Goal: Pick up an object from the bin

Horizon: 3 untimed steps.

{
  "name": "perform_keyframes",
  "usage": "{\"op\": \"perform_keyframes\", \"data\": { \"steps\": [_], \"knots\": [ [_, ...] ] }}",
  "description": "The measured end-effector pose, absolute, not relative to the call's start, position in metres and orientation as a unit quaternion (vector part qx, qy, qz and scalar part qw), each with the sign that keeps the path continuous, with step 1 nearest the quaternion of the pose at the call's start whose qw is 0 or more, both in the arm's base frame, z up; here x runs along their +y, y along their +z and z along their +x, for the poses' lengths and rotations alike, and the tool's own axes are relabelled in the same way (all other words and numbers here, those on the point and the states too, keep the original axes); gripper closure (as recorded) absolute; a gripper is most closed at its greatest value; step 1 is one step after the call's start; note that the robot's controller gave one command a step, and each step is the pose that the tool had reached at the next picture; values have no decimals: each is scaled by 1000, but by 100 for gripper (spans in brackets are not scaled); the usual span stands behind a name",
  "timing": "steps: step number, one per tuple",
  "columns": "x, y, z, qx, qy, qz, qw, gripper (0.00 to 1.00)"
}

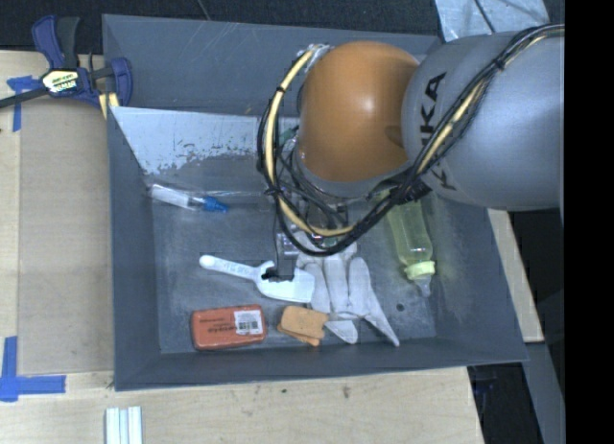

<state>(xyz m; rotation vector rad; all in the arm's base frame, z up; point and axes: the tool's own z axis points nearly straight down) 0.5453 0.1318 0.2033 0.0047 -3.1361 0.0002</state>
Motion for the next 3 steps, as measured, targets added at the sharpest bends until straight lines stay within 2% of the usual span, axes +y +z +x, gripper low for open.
{"op": "perform_keyframes", "data": {
  "steps": [1,2,3],
  "knots": [
    [131,208,547,-1000,-1,0,-2,0],
    [111,163,555,-1000,-2,-22,-5,0],
    [99,103,553,-999,0,-45,-3,0]
  ]
}}
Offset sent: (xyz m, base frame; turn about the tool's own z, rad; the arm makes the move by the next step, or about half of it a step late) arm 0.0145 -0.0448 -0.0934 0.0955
